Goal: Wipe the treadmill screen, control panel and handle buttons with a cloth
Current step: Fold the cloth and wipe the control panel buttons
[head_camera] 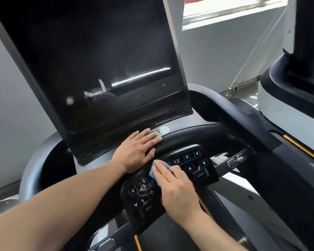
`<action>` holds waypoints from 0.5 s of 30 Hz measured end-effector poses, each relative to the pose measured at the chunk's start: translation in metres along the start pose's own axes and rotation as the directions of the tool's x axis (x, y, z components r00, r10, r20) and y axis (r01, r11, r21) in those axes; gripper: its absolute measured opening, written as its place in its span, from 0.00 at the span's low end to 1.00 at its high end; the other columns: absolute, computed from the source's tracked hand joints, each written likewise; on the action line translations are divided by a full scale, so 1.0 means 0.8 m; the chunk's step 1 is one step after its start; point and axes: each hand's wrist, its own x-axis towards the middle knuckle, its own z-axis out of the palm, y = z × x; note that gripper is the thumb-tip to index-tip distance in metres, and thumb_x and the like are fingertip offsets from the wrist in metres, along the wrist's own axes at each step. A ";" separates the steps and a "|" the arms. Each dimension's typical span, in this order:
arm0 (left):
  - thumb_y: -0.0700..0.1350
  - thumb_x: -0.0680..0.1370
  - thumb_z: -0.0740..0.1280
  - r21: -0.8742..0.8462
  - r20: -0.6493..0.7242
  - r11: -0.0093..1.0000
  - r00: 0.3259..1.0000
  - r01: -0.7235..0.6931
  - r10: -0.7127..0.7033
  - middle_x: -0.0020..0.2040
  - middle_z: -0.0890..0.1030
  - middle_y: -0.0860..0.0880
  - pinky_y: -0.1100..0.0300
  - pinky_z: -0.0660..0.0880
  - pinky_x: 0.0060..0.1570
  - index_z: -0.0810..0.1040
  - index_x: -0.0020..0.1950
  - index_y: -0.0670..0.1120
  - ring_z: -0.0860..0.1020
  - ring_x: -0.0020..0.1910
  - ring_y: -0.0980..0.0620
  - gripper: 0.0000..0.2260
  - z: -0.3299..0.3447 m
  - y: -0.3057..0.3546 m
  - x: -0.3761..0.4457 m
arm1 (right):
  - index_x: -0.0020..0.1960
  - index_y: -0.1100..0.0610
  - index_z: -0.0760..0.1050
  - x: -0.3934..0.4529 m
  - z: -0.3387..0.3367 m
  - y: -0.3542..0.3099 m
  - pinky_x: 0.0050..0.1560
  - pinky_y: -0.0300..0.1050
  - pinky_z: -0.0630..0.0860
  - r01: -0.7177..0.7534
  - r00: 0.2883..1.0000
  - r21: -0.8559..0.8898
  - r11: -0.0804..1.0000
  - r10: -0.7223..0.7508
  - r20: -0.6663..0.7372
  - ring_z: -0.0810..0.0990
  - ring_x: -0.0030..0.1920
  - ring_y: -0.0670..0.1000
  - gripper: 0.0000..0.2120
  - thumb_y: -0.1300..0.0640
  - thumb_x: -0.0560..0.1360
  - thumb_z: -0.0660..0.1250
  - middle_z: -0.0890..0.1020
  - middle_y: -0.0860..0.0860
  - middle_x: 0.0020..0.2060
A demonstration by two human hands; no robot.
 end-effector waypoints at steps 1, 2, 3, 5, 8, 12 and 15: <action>0.58 0.85 0.54 -0.001 -0.001 1.000 1.000 -0.004 0.004 0.80 0.69 0.56 0.45 0.62 0.80 0.67 0.81 0.59 0.61 0.82 0.52 0.24 0.000 0.000 0.001 | 0.72 0.59 0.78 0.002 -0.003 0.011 0.53 0.51 0.79 0.000 1.000 0.019 1.000 0.000 0.006 0.76 0.51 0.54 0.23 0.66 0.78 0.62 0.80 0.51 0.71; 0.59 0.85 0.54 -0.005 0.000 1.000 1.000 -0.001 0.001 0.80 0.68 0.56 0.45 0.62 0.80 0.67 0.81 0.59 0.61 0.82 0.52 0.24 0.000 0.000 0.002 | 0.72 0.58 0.79 0.004 -0.007 0.026 0.54 0.50 0.80 -0.084 0.996 0.037 0.996 0.084 -0.017 0.74 0.51 0.53 0.23 0.66 0.79 0.62 0.80 0.49 0.71; 0.59 0.85 0.54 -0.006 0.002 1.000 1.000 0.005 -0.005 0.80 0.69 0.56 0.46 0.61 0.80 0.67 0.81 0.59 0.61 0.82 0.52 0.24 -0.001 0.000 0.003 | 0.72 0.58 0.79 0.006 -0.008 0.034 0.55 0.49 0.79 -0.185 0.980 0.047 0.982 0.188 -0.068 0.74 0.51 0.53 0.23 0.66 0.79 0.62 0.80 0.49 0.71; 0.59 0.84 0.54 -0.001 0.010 1.000 1.000 0.010 -0.010 0.80 0.69 0.56 0.46 0.61 0.80 0.67 0.81 0.59 0.61 0.82 0.52 0.24 -0.001 0.000 0.003 | 0.72 0.60 0.78 -0.004 -0.001 0.018 0.58 0.50 0.79 -0.258 0.963 0.044 0.965 0.260 -0.069 0.75 0.53 0.54 0.24 0.67 0.77 0.61 0.79 0.52 0.71; 0.59 0.85 0.53 0.007 0.014 1.000 1.000 0.005 -0.005 0.81 0.68 0.57 0.46 0.60 0.80 0.66 0.81 0.60 0.60 0.83 0.53 0.24 0.000 -0.001 0.001 | 0.71 0.58 0.79 -0.026 0.004 0.002 0.56 0.52 0.80 0.014 1.000 0.010 1.000 -0.015 0.016 0.80 0.55 0.56 0.23 0.65 0.77 0.64 0.80 0.51 0.71; 0.59 0.85 0.53 0.004 0.017 1.000 1.000 0.013 -0.013 0.80 0.68 0.57 0.47 0.59 0.81 0.67 0.81 0.60 0.60 0.83 0.53 0.24 -0.002 0.000 0.003 | 0.70 0.57 0.81 -0.022 -0.008 0.034 0.59 0.51 0.78 -0.210 0.973 0.030 0.977 0.212 -0.094 0.77 0.55 0.53 0.23 0.65 0.76 0.66 0.81 0.49 0.69; 0.59 0.85 0.53 0.007 0.021 1.000 1.000 0.019 -0.019 0.80 0.68 0.57 0.47 0.60 0.80 0.67 0.81 0.60 0.60 0.83 0.53 0.24 -0.001 0.001 0.001 | 0.69 0.57 0.81 -0.041 0.004 -0.005 0.58 0.53 0.79 -0.017 1.000 0.000 1.000 0.017 -0.014 0.79 0.56 0.54 0.23 0.64 0.74 0.71 0.81 0.49 0.70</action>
